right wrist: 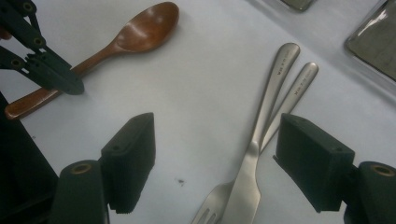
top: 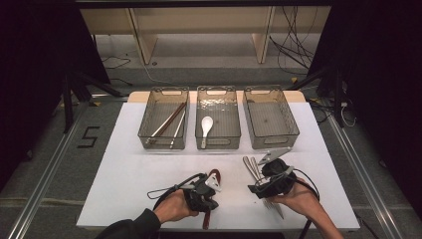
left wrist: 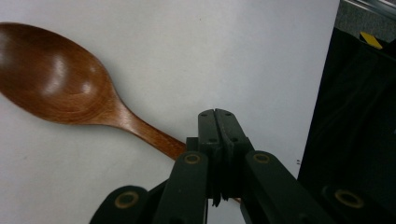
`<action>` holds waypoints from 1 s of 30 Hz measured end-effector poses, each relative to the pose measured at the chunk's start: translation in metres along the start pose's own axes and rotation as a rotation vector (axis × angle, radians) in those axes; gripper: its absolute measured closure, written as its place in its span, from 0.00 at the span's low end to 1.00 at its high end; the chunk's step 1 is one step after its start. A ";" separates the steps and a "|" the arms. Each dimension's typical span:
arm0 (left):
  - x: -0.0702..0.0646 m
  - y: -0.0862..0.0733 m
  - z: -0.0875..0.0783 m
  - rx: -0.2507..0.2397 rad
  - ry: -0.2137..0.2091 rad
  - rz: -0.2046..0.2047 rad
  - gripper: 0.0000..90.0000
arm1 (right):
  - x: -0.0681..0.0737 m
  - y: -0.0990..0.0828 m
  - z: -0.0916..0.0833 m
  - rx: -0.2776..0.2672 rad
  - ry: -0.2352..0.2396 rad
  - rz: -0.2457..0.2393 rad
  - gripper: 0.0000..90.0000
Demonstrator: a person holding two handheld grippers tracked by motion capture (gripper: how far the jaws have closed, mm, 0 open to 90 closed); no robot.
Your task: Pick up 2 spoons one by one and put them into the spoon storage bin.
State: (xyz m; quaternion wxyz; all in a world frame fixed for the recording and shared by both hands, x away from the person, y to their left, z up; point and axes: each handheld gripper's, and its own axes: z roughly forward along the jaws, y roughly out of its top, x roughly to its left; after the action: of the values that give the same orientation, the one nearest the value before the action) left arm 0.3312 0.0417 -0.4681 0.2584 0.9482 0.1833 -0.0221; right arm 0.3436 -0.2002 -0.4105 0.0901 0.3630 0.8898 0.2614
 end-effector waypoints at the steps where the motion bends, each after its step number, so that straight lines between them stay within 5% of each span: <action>1: -0.001 -0.001 0.002 0.006 0.000 0.000 0.99 | 0.000 0.000 0.000 -0.002 -0.002 0.001 0.33; 5: 0.001 0.000 0.001 0.024 0.012 0.016 0.99 | 0.000 0.000 0.000 -0.001 -0.001 0.001 0.33; 15: 0.014 -0.006 -0.007 0.087 -0.003 -0.016 0.99 | 0.000 0.000 -0.001 -0.002 -0.004 -0.002 0.33; 23: 0.040 -0.017 -0.021 0.136 0.089 -0.060 0.99 | -0.001 0.000 -0.001 -0.001 -0.005 -0.002 0.33; 30: 0.062 -0.024 -0.028 0.118 0.151 -0.115 0.98 | 0.000 0.000 0.000 0.001 -0.005 -0.001 0.33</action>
State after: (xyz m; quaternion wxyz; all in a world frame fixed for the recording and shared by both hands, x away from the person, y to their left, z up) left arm 0.3786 0.0954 -0.4642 0.1858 0.9487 0.2548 0.0240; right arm 0.3438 -0.2005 -0.4106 0.0923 0.3634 0.8899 0.2598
